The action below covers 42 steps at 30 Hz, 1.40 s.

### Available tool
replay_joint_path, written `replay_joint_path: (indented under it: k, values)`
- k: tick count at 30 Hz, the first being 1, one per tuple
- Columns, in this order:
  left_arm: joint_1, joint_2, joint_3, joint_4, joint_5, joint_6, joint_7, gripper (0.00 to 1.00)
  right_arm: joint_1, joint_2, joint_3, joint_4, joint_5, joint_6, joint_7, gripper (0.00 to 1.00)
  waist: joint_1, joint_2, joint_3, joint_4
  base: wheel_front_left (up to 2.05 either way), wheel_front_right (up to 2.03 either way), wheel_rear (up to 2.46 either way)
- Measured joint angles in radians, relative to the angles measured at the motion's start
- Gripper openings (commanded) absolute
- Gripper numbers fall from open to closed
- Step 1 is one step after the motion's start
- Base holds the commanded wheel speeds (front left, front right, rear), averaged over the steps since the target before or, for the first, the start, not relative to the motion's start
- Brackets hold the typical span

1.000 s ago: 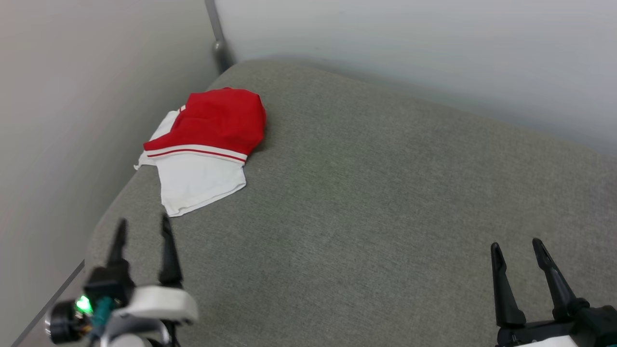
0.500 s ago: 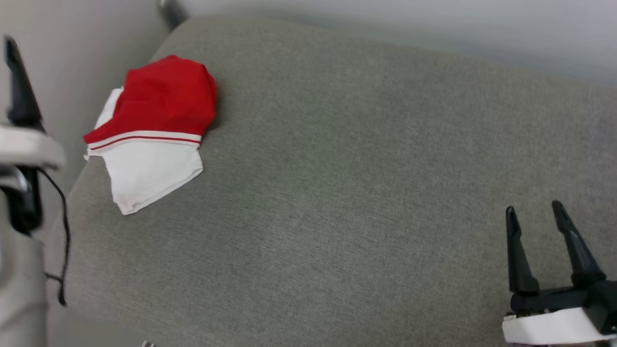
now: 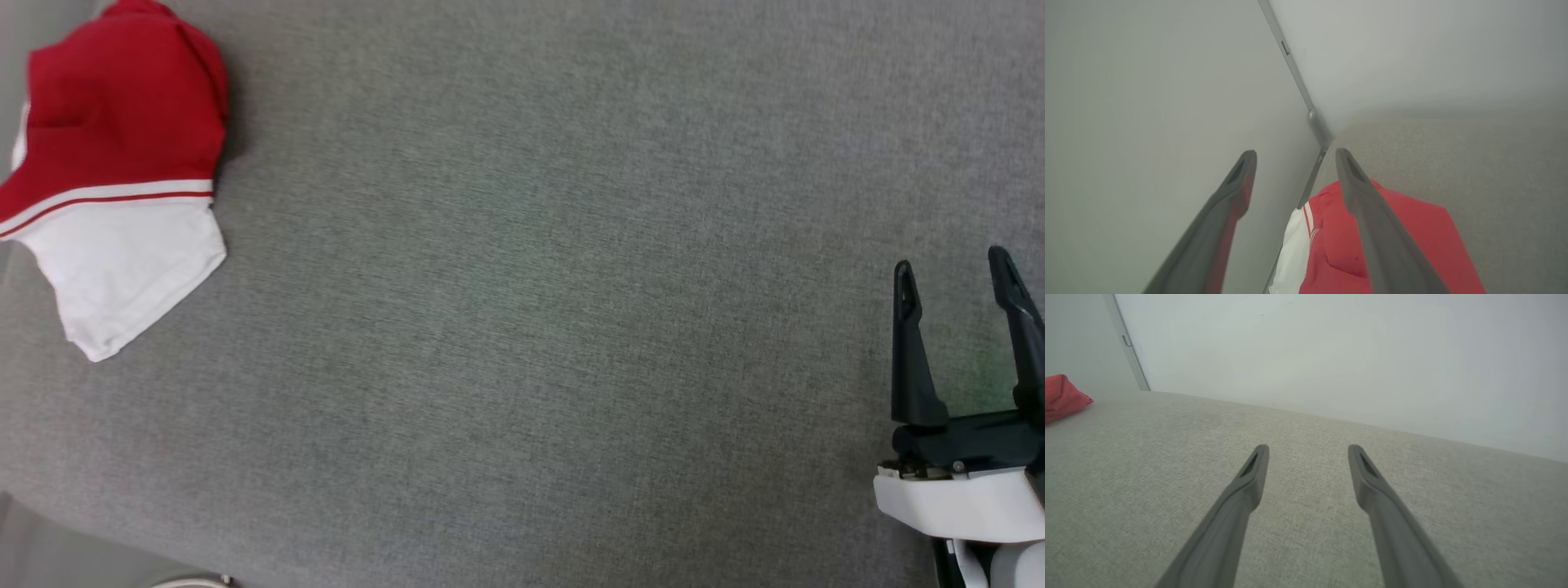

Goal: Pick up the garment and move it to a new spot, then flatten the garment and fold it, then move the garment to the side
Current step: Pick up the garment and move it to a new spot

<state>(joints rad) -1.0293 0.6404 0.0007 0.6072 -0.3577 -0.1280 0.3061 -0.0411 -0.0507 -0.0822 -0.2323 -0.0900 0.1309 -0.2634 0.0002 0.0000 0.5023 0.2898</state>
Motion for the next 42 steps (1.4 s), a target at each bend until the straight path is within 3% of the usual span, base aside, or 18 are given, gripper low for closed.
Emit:
replay_joint_path:
  k: [7, 12, 23, 24, 25, 33, 42]
  values:
    - [0.001, 0.109, -0.192, -0.002, -0.262, -0.001, 0.277, 1.00, -0.034, 0.000, 0.001, -0.046, -0.024, 0.000, 0.000, 1.00, 0.0000, 0.0000, 0.090, -0.035, 0.00, 0.00, 0.00]
    - [0.035, 0.144, -0.261, 0.010, -0.446, -0.001, 0.469, 1.00, -0.050, 0.000, -0.005, -0.080, -0.042, 0.000, 0.000, 1.00, 0.0000, 0.0000, 0.152, -0.052, 0.00, 0.00, 0.00]
    - [0.025, 0.153, -0.364, 0.061, -0.543, 0.000, 0.521, 1.00, -0.079, 0.000, -0.004, -0.107, -0.062, 0.000, -0.002, 1.00, -0.0004, 0.0000, 0.230, -0.071, 0.00, 0.00, 0.00]
    - [0.021, 0.155, -0.376, 0.064, -0.546, 0.000, 0.518, 0.38, -0.080, 0.000, -0.004, -0.107, -0.063, 0.000, -0.002, 1.00, -0.0004, 0.0000, 0.232, -0.073, 0.00, 0.00, 0.00]
    - [0.018, 0.158, -0.384, 0.065, -0.546, 0.000, 0.515, 0.00, -0.080, 0.000, -0.004, -0.107, -0.063, 0.000, -0.002, 1.00, -0.0004, 0.0000, 0.232, -0.074, 0.00, 0.00, 0.00]
    - [0.008, 0.179, -0.460, 0.061, -0.569, 0.000, 0.465, 0.00, -0.081, 0.000, -0.004, -0.070, -0.045, 0.000, 0.000, 1.00, -0.0002, 0.0000, 0.176, -0.073, 0.00, 0.00, 0.00]
    - [-0.046, 0.282, -0.545, -0.072, -0.547, -0.001, 0.439, 0.00, -0.055, 0.000, 0.024, -0.009, 0.019, 0.000, 0.000, 1.00, -0.0003, 0.0000, 0.020, -0.071, 0.00, 0.00, 0.00]
